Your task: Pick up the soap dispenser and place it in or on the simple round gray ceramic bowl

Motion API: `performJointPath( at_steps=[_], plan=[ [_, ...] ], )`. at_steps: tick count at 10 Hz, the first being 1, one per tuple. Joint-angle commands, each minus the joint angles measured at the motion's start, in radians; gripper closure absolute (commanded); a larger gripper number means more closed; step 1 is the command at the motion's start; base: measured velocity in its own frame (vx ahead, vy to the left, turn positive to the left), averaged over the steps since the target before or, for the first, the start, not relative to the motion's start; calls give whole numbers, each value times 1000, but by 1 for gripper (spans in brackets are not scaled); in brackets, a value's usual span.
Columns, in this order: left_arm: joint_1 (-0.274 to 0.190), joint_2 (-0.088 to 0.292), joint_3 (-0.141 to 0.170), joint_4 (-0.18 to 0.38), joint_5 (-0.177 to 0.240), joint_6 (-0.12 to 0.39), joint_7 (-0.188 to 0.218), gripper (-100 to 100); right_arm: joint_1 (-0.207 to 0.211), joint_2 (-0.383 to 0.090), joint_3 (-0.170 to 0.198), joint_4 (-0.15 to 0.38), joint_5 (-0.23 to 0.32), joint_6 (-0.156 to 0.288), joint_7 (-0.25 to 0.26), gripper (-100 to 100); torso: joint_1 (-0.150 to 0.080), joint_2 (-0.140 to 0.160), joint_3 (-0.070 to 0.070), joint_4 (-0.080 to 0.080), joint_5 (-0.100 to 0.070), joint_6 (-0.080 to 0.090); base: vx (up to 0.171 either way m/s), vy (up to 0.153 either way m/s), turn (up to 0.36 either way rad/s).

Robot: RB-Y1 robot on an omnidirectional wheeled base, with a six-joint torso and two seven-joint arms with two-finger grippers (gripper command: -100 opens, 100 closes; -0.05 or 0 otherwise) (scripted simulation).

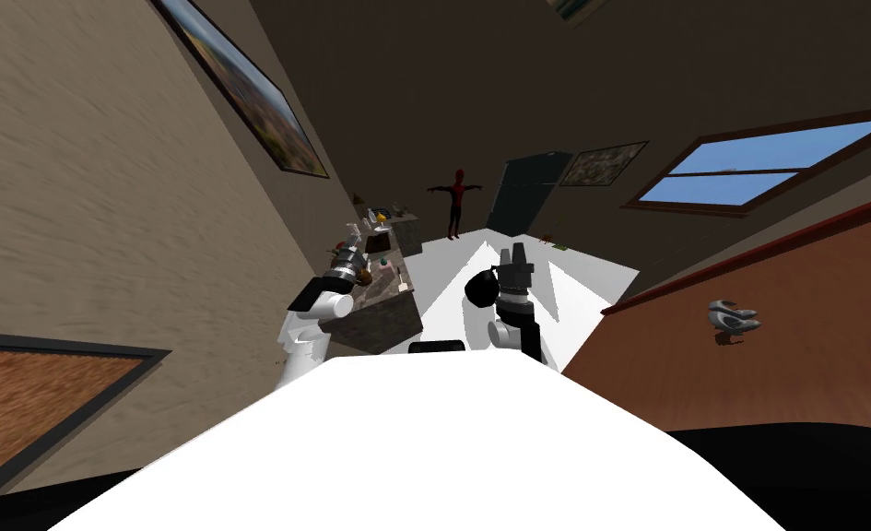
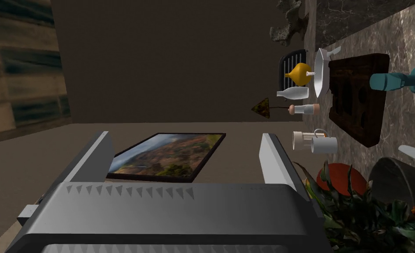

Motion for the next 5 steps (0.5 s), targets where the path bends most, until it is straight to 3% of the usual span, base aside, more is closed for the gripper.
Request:
performJointPath(
  at_steps=[1, 2, 3, 5],
  plan=[
    [-19, 6, 9, 4, 6, 50, -1, -100, 0, 0, 0, 0, 0, 0, 0, 0, 0, 0, 0, 0, 0, 0, 10, -41, 19],
    [-19, 6, 9, 4, 6, 75, -1, -100, 0, 0, 0, 0, 0, 0, 0, 0, 0, 0, 0, 0, 0, 0, 4, -22, -1],
    [-56, 26, 23, 28, 23, 104, -4, -100, 0, 0, 0, 0, 0, 0, 0, 0, 0, 0, 0, 0, 0, 0, 5, -31, 37],
    [-56, 26, 23, 28, 23, 148, -4, -100, 0, 0, 0, 0, 0, 0, 0, 0, 0, 0, 0, 0, 0, 0, 3, -22, 13]
  ],
)
